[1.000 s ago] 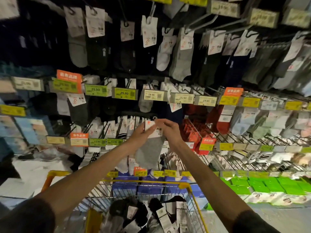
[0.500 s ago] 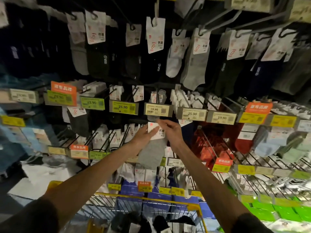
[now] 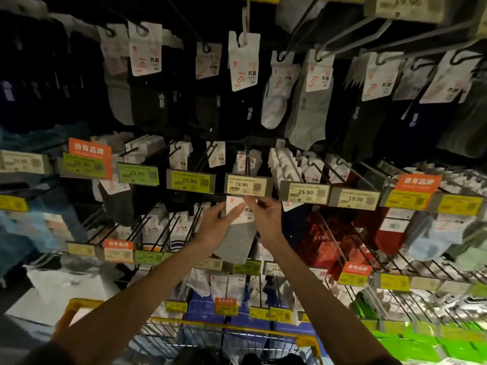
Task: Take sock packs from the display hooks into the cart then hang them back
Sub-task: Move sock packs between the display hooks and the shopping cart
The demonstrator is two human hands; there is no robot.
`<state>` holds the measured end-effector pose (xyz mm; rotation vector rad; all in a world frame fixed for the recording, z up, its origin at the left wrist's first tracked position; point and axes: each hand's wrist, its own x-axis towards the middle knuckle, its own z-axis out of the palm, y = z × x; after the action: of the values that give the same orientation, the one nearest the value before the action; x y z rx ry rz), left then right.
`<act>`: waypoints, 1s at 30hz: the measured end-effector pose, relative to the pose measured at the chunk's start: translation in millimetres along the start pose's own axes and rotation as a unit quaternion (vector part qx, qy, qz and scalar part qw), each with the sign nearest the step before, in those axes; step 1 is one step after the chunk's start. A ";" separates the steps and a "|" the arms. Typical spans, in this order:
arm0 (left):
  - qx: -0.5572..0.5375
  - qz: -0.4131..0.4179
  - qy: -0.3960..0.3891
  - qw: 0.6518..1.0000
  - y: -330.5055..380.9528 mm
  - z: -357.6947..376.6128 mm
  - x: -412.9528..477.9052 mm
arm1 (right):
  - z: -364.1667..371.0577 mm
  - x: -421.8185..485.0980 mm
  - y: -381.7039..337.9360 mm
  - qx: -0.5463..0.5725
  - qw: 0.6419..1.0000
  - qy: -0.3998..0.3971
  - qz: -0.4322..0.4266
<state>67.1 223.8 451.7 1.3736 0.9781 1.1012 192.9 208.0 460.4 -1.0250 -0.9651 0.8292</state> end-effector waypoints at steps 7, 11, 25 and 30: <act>-0.012 0.017 -0.010 1.000 4.4 0.6 5.5 | -0.4 3.0 -2.3 0.045 0.998 0.022 0.026; -0.020 -0.005 -0.006 1.000 4.8 2.0 8.9 | 1.8 6.5 1.0 0.060 0.996 0.040 0.054; -0.012 -0.133 0.095 0.987 -3.1 13.0 66.0 | -14.3 0.0 45.0 -0.404 0.893 0.055 -0.193; -0.031 -0.181 0.088 0.979 -13.2 15.7 89.1 | -6.8 -1.7 63.7 -0.584 0.775 -0.066 -0.233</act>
<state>103.7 307.5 446.8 1.0071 1.2561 0.9761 191.4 224.0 398.4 -1.6531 -1.8434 -0.2463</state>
